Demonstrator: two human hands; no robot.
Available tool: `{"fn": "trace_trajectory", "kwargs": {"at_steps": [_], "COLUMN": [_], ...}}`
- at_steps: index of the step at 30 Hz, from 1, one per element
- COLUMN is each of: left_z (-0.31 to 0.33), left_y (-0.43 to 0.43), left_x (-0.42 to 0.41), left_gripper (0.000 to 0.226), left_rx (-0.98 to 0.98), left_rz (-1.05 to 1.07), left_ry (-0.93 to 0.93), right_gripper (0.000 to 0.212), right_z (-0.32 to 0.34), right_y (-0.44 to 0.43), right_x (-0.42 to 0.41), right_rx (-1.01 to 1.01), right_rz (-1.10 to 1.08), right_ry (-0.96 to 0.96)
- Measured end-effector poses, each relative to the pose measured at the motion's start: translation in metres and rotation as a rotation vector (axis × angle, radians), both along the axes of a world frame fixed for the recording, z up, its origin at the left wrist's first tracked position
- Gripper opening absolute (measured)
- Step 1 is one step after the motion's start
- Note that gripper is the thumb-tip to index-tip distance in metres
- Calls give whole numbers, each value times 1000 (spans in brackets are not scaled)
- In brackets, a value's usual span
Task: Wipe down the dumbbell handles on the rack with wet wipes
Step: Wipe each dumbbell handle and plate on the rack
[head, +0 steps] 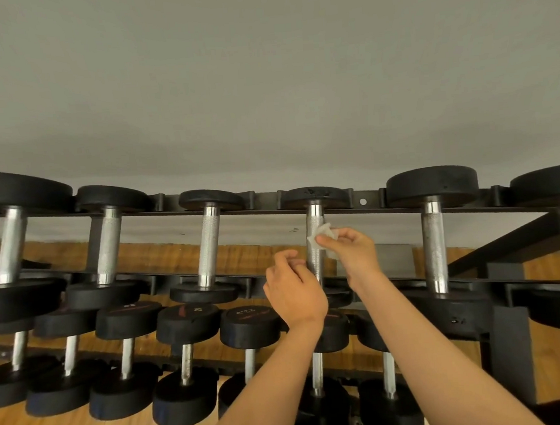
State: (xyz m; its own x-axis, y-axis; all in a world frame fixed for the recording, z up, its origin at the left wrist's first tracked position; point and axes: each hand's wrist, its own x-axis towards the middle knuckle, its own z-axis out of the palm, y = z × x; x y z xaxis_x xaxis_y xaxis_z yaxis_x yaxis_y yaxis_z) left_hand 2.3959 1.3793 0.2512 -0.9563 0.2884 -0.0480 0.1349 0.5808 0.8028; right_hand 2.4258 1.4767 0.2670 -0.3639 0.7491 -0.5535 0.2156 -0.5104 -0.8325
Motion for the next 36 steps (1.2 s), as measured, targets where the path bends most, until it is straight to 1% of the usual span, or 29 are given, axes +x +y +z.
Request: {"fn": "trace_trajectory", "kwargs": {"at_steps": [2, 6, 8, 12, 15, 18, 20, 23, 25, 27, 30, 34, 36], "left_z": [0, 3, 2, 2, 3, 2, 0, -2, -3, -2, 0, -5, -8], "left_y": [0, 0, 0, 0, 0, -1, -1, -1, -1, -2, -3, -11, -16], "left_x": [0, 0, 1, 0, 0, 0, 0, -1, -2, -2, -3, -9, -11], "left_gripper": [20, 20, 21, 20, 20, 17, 15, 13, 13, 13, 14, 12, 14], "left_rx": [6, 11, 13, 21, 39, 76, 85, 77, 78, 86, 107, 223, 256], "left_rz": [3, 6, 5, 6, 5, -3, -11, -15, -11, -7, -35, -92, -130], "left_ry": [2, -1, 1, 11, -3, -29, -20, -16, -25, -47, -112, -216, -240], "right_gripper": [14, 11, 11, 11, 13, 9, 12, 22, 26, 25, 9, 13, 22], "right_z": [3, 6, 2, -1, 3, -2, -6, -10, -6, 0, 0, -9, -6], "right_y": [7, 12, 3, -1, 8, 5, -1, -4, 3, 10, 0, -16, -9], "right_x": [-4, -8, 0, 5, -3, 0, 8, 12, 6, 0, 9, 26, 19], "right_rx": [4, -9, 3, 82, 69, 90, 120, 176, 170, 145, 169, 212, 189], "right_rz": [0, -71, -52, 74, 31, 19, 61, 186, 183, 126, 99, 213, 218], "right_ry": [-2, 60, 63, 8, 24, 57, 43, -32, -38, 1, 0, -80, -85]}}
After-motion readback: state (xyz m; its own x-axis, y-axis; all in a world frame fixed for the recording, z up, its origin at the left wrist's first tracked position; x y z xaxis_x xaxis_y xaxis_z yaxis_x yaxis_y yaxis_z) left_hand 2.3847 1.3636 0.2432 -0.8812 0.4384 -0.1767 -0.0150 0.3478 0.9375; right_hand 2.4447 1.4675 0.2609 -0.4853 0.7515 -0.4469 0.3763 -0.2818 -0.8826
